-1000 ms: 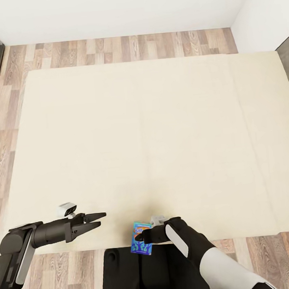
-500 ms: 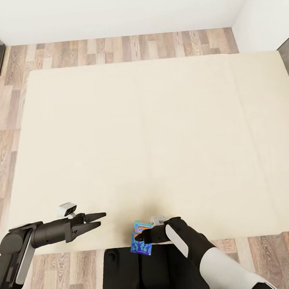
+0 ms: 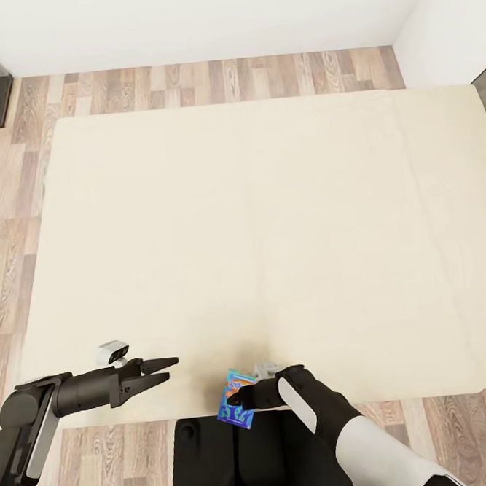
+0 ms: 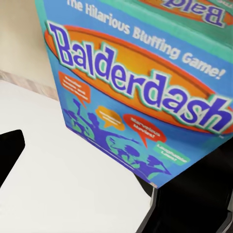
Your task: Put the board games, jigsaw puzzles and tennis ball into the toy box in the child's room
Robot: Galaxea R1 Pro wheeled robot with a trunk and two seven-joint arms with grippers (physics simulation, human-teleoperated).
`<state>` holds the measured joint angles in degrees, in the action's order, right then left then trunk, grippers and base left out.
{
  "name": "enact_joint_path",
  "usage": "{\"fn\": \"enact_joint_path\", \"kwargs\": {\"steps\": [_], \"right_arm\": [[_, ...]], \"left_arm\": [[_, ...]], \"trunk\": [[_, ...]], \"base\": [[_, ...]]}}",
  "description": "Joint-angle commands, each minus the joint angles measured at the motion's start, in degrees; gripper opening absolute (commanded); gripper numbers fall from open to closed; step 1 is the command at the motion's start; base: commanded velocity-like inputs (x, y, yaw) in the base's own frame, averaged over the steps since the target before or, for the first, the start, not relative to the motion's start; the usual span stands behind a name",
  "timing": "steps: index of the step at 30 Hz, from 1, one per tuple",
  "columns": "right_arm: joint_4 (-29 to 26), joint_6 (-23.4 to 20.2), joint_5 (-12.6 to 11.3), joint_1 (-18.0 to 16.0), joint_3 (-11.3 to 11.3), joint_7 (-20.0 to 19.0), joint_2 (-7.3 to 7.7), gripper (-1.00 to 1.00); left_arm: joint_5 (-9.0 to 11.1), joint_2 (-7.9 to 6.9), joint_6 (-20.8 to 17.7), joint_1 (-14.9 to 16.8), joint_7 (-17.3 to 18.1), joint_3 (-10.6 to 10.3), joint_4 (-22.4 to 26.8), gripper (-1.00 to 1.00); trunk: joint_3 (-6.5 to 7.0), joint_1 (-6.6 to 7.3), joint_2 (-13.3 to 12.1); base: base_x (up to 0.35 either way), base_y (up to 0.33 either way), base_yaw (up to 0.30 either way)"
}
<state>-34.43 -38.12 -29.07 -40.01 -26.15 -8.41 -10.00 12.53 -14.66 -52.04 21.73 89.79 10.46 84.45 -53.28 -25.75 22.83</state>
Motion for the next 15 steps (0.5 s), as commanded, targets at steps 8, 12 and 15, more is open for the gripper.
{"fn": "enact_joint_path", "kwargs": {"steps": [8, 12, 15], "right_arm": [[-0.1, -0.2, 0.4, -0.1, 0.0, -0.1, 0.0, 1.0], [-0.1, -0.1, 0.5, -0.1, 0.0, 0.0, 0.0, 1.0], [-0.2, -0.1, 0.5, -0.1, 0.0, 0.0, 0.0, 1.0]], "left_arm": [[0.0, -0.02, -0.6, 0.0, 0.2, 0.0, 0.0, 1.0], [0.0, -0.07, -0.6, 0.0, 0.2, 0.0, 0.0, 1.0], [0.0, -0.09, -0.6, 0.0, 0.2, 0.0, 0.0, 1.0]], "trunk": [[-0.06, -0.03, 0.1], [-0.06, -0.03, 0.1], [-0.06, -0.03, 0.1]], "base": [[0.0, 0.001, 0.0], [0.0, 0.0, 0.0], [0.0, 0.0, 0.0]]}}
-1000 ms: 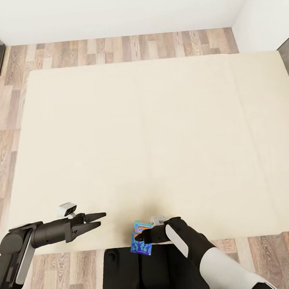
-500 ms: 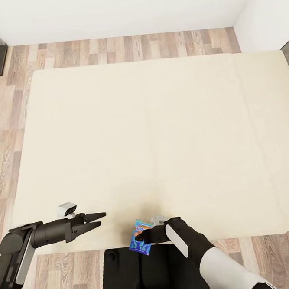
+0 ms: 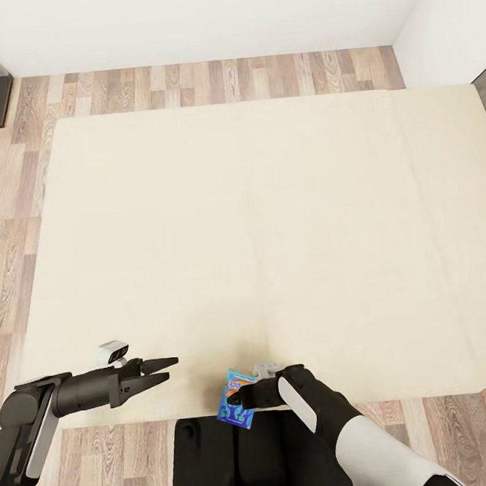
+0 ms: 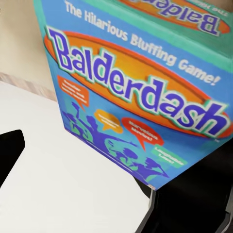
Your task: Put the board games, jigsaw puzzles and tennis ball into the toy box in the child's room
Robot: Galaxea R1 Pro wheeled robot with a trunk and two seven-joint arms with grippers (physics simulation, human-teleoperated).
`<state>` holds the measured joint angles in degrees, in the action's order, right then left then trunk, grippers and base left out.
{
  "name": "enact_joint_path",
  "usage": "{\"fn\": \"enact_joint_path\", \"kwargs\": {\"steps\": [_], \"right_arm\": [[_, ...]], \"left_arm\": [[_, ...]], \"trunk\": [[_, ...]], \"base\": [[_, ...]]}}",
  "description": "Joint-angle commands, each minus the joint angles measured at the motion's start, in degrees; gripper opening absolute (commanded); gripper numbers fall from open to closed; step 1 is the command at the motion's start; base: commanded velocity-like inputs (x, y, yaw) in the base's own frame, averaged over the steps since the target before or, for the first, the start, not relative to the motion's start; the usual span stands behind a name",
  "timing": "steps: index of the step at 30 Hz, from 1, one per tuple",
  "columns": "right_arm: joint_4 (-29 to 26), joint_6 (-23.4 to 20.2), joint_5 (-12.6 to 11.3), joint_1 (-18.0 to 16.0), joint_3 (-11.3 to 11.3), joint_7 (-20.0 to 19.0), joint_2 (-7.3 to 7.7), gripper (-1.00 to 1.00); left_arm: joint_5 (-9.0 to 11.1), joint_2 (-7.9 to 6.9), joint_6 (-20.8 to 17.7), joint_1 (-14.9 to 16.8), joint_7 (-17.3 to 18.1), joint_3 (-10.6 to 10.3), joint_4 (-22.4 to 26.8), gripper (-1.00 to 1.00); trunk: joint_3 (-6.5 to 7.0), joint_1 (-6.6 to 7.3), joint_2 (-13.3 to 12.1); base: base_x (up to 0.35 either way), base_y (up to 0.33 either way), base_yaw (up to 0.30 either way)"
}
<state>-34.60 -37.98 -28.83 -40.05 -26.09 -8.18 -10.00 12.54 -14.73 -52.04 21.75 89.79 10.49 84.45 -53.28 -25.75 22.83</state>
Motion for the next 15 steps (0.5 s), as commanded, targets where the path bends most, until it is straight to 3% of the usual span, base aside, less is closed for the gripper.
{"fn": "enact_joint_path", "kwargs": {"steps": [1, 15], "right_arm": [[0.0, -0.2, 0.3, 0.0, 0.0, -0.2, 0.0, 1.0], [-0.1, -0.3, 0.3, -0.6, 2.7, 0.1, 0.05, 1.0]], "left_arm": [[0.0, -0.02, -0.6, 0.0, 0.2, 0.0, 0.0, 1.0], [0.0, -0.36, -0.6, 0.0, 0.2, 1.2, 0.0, 1.0]], "trunk": [[-0.06, -0.03, 0.1], [-0.06, -0.03, 0.1]], "base": [[0.0, 0.0, 0.0], [0.0, 0.0, 0.0]]}}
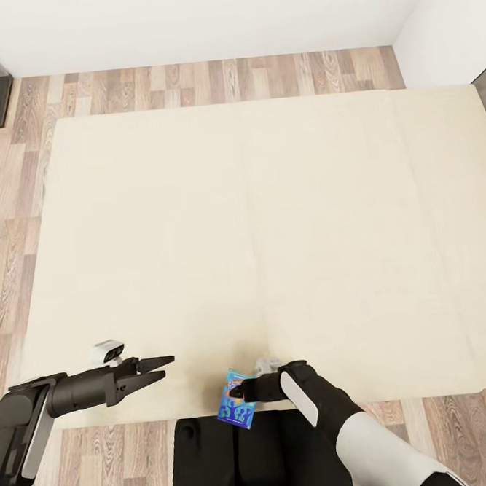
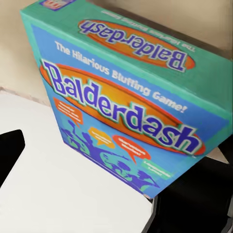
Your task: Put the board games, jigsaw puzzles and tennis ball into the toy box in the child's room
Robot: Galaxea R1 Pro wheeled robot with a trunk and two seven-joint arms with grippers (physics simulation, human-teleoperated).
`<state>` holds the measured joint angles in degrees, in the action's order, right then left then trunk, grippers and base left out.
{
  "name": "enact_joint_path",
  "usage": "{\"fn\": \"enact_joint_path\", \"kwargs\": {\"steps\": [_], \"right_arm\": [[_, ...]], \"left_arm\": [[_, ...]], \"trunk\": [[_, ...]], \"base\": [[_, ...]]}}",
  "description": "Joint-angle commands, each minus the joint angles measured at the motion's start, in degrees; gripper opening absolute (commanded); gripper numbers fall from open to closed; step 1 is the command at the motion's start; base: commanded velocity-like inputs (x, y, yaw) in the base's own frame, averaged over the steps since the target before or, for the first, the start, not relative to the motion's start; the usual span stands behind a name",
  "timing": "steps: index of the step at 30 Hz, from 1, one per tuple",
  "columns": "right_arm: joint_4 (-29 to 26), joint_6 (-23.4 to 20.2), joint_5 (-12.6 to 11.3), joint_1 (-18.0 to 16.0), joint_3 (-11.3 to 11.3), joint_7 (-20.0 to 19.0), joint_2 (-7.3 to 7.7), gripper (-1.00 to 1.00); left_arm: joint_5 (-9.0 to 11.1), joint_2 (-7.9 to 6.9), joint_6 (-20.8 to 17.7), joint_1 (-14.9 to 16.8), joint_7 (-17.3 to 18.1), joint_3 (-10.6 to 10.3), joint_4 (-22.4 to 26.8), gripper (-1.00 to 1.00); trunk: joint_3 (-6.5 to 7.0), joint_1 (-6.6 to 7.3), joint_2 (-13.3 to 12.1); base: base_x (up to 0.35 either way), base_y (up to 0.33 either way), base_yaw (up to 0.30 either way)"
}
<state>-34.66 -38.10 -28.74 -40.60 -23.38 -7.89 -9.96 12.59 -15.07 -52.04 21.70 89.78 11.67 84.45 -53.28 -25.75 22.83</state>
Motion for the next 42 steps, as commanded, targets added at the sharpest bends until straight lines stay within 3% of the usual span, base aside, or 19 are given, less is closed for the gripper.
{"fn": "enact_joint_path", "kwargs": {"steps": [1, 34, 42], "right_arm": [[-0.1, -0.2, 0.2, -0.1, 0.0, -0.2, 0.02, 1.0], [-0.3, 0.7, 0.2, -1.6, 0.1, -0.5, -0.04, 1.0], [-0.1, 3.5, 0.2, -1.2, -0.3, -1.9, -0.04, 1.0]], "left_arm": [[0.0, -0.02, -0.6, 0.0, 0.2, 0.0, 0.0, 1.0], [0.0, -0.05, -0.6, 0.0, 0.2, 0.0, 0.0, 1.0], [0.0, -0.05, -0.6, 0.0, 0.2, 0.0, 0.0, 1.0]], "trunk": [[-0.06, -0.03, 0.1], [-0.06, -0.03, 0.1], [-0.06, -0.03, 0.1]], "base": [[0.0, 0.0, 0.0], [0.0, 0.0, 0.0], [0.0, 0.0, 0.0]]}}
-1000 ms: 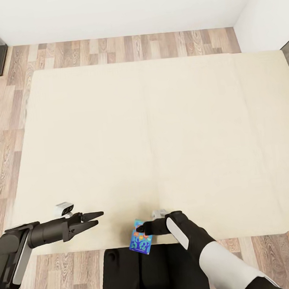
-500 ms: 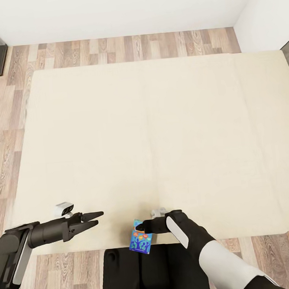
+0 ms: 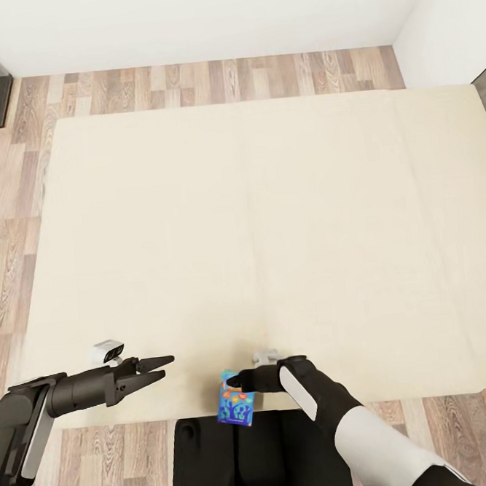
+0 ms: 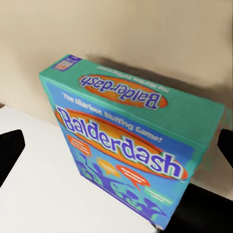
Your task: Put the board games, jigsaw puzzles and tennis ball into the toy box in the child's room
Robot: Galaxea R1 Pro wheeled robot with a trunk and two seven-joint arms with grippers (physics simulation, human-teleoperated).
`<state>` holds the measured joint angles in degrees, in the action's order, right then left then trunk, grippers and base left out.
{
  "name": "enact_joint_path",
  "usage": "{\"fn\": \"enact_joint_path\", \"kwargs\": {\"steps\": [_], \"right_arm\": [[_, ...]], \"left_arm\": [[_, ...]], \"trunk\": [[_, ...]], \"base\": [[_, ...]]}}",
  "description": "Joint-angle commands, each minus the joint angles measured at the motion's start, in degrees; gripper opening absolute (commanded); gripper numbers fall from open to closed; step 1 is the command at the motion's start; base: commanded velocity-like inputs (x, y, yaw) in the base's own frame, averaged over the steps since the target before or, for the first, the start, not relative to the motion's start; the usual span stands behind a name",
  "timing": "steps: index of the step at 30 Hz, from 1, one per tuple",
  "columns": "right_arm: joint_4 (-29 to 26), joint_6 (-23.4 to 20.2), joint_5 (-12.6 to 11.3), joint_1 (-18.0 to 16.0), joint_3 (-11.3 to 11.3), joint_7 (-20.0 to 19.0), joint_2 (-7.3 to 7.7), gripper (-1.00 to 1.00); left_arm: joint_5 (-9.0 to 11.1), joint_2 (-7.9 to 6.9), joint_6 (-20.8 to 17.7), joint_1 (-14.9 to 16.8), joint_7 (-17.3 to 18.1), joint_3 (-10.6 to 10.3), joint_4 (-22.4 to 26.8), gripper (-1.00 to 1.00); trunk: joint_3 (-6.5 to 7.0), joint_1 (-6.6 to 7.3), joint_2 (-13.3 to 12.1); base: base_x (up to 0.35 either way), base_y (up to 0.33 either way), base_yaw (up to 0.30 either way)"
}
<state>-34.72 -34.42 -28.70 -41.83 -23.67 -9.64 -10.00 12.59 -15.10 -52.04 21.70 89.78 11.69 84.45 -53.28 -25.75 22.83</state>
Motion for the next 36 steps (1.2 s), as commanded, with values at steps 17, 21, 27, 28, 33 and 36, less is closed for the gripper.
{"fn": "enact_joint_path", "kwargs": {"steps": [17, 21, 27, 28, 33, 36], "right_arm": [[0.2, -0.2, 0.1, 0.2, -0.2, -4.3, 0.0, 1.0], [0.4, -0.3, 0.2, 0.3, -0.2, -4.3, 0.0, 1.0], [1.6, 0.0, 0.3, 0.3, -0.2, -4.3, 0.0, 1.0], [1.9, 0.1, 0.3, 0.3, -0.2, -4.3, 0.0, 1.0], [2.2, 0.3, 0.5, 0.3, -0.2, -4.3, 0.0, 1.0], [2.2, 0.3, 0.6, 0.3, -0.2, -4.3, 0.0, 1.0]], "left_arm": [[0.0, -0.02, -0.6, 0.0, 0.2, 0.0, 0.0, 1.0], [0.0, -0.04, -0.6, 0.0, 0.2, 0.0, 0.0, 1.0], [0.0, -0.09, -0.6, 0.0, 0.2, 0.0, 0.0, 1.0], [0.0, -0.09, -0.6, 0.0, 0.2, 0.0, 0.0, 1.0], [0.0, -0.1, -0.6, 0.0, 0.2, 0.0, 0.0, 1.0], [0.0, -0.11, -0.6, 0.0, 0.2, 0.0, 0.0, 1.0]], "trunk": [[-0.06, -0.03, 0.1], [-0.06, -0.03, 0.1], [-0.06, -0.03, 0.1], [-0.06, -0.03, 0.1], [-0.06, -0.03, 0.1], [-0.06, -0.03, 0.1]], "base": [[0.0, 0.0, 0.0], [0.0, 0.0, 0.0], [0.0, 0.0, 0.0], [0.0, 0.0, 0.0], [0.0, 0.0, 0.0], [0.0, 0.0, 0.0]]}}
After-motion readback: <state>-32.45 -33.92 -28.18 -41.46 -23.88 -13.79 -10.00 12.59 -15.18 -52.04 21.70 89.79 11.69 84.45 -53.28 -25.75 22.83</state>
